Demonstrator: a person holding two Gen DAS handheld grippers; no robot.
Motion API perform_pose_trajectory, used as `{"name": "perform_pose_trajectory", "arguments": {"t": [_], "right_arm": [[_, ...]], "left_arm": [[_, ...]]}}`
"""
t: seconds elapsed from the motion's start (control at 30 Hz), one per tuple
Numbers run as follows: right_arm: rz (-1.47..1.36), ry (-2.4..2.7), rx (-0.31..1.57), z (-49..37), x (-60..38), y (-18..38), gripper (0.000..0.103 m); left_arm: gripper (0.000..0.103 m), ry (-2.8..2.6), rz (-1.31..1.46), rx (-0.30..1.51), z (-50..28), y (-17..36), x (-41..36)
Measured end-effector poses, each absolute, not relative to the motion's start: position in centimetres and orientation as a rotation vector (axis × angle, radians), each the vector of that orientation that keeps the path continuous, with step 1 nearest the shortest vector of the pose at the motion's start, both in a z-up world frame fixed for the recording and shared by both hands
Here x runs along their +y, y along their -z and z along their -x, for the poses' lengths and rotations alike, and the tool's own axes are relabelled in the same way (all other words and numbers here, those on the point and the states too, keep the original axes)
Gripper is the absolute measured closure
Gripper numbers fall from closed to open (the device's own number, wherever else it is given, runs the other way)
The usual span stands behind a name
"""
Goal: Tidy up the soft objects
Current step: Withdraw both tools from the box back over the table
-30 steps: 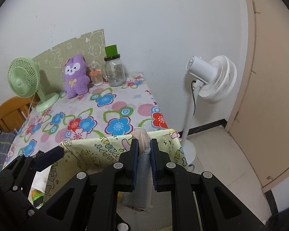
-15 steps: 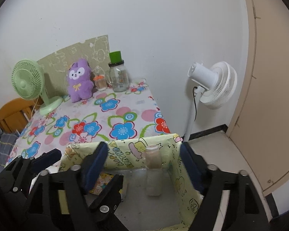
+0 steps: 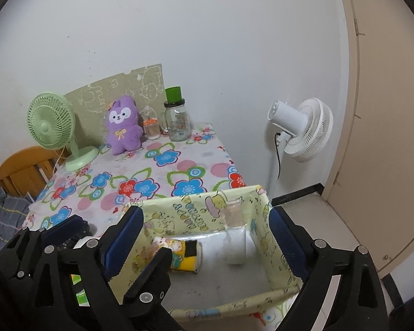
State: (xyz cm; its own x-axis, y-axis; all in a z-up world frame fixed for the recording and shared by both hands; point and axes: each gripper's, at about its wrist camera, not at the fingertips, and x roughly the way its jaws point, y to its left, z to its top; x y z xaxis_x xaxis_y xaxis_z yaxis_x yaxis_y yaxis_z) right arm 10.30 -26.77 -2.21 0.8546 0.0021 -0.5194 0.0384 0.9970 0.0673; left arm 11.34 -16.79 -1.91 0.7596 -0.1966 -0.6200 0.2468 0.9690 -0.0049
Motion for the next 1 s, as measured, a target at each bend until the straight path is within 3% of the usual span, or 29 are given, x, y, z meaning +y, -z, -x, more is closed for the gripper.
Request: {"name": "perform_pose_trajectory", "arguments": {"t": [1.0], "right_arm": [[-0.016,-0.056,0.514,-3.7,-19.0,1.9,0.008]], "left_arm": [[0.001,0.147,-0.056,0.593,-4.2,1.2,-9.0]]}}
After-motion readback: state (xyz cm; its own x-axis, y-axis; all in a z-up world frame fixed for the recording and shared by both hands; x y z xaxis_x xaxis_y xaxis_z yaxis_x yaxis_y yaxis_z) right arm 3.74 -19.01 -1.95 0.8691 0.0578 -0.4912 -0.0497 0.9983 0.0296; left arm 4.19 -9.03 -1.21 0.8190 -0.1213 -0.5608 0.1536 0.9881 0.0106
